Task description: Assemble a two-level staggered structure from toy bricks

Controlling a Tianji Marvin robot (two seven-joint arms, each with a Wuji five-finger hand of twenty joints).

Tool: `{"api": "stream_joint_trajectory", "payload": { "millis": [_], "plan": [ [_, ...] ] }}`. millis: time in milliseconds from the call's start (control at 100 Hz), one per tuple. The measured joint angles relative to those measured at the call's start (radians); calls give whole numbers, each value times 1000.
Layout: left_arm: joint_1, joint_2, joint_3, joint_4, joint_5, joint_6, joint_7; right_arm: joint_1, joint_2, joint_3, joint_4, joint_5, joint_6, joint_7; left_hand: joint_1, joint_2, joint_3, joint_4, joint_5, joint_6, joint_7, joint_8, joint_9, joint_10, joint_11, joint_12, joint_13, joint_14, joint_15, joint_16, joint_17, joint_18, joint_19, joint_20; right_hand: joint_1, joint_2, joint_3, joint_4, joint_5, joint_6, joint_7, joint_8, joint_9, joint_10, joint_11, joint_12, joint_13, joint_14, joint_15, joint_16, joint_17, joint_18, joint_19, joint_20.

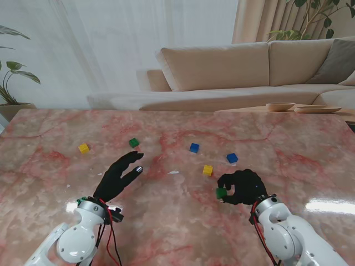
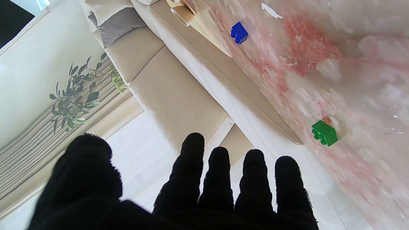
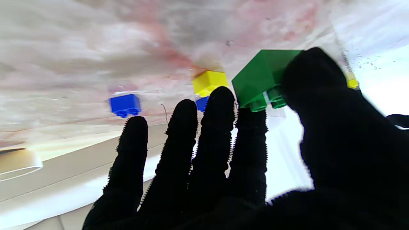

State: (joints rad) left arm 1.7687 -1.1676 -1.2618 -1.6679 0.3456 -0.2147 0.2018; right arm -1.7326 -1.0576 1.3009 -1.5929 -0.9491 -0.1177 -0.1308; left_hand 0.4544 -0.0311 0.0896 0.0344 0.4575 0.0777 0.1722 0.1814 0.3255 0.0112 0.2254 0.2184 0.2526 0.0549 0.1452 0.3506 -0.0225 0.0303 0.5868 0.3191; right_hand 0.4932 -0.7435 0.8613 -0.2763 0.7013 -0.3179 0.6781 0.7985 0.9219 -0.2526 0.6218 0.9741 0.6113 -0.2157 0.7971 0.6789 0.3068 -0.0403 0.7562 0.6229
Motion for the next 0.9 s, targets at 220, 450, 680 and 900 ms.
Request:
{"api": "stream_joint_trajectory", "payload": {
  "millis": [220,450,680,900],
  "plan": [
    [0,2,-6,-5,1,-1,-7,81,-2,-135,18,7,55,-35,0,0,0,0,0,0,0,0,0,0,0,0,0,0,0,0,0,0,-1,0,-1,-3,0,0,9,2,0,-21,11,3,0,1,0,1,2,3,-6,0,1,1],
    [-1,3,-5,-5,-2,-7,-9,159,-22,-271,39,37,185,-64,0,0,0,0,0,0,0,0,0,0,0,0,0,0,0,0,0,0,-1,0,-2,-3,0,0,10,7,0,-35,11,12,0,1,0,2,2,13,-28,1,1,1],
    [-3,5,-5,-5,-3,-13,-19,177,-32,-319,17,35,242,-51,0,0,0,0,0,0,0,0,0,0,0,0,0,0,0,0,0,0,-1,0,-2,-3,0,0,23,18,0,-73,11,19,0,1,0,12,5,14,-29,3,1,1],
    [-5,6,-5,-4,-2,-15,-19,225,-37,-390,53,52,244,-64,0,0,0,0,0,0,0,0,0,0,0,0,0,0,0,0,0,0,-1,0,-2,-3,0,0,24,19,0,-87,11,20,0,1,0,12,6,14,-29,3,0,12]
  ]
}}
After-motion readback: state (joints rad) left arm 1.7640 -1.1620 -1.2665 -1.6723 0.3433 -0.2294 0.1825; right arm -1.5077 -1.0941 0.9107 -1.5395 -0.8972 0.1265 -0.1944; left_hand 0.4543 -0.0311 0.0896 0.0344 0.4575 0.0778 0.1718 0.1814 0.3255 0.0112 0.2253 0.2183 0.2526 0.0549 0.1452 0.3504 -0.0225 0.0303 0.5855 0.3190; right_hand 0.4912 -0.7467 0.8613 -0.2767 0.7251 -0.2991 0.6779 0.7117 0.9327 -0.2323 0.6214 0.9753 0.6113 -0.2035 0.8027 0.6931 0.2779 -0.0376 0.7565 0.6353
